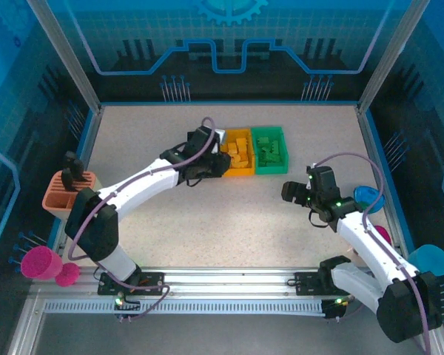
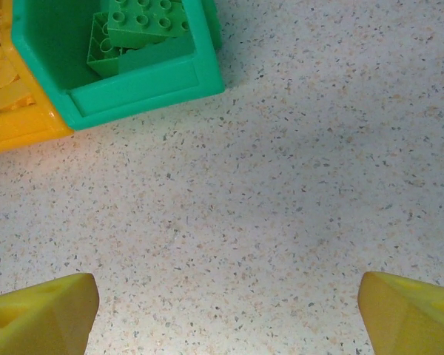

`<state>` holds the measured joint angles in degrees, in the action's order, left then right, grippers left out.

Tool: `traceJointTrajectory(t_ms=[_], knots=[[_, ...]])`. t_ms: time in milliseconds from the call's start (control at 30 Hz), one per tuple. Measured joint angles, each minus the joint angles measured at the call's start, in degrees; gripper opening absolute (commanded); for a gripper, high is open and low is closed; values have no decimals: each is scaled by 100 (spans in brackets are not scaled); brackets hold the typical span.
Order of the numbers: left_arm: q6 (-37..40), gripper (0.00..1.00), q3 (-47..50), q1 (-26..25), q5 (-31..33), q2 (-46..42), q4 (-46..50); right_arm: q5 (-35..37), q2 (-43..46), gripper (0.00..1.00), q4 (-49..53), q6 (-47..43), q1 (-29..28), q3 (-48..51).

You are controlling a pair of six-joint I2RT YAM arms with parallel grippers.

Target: Sort the legos into containers by color

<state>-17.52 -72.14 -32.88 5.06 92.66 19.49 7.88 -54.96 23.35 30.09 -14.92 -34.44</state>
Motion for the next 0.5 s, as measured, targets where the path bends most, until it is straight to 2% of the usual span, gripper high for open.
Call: traceJointTrajectory(t_ms=[333, 500], knots=[[-562, 32, -2, 1113, -560, 297, -140, -98, 133, 91, -4, 61, 0, 151], [-772, 39, -66, 1384, -780, 800, -138, -116, 188, 92, -2, 81, 4, 164]])
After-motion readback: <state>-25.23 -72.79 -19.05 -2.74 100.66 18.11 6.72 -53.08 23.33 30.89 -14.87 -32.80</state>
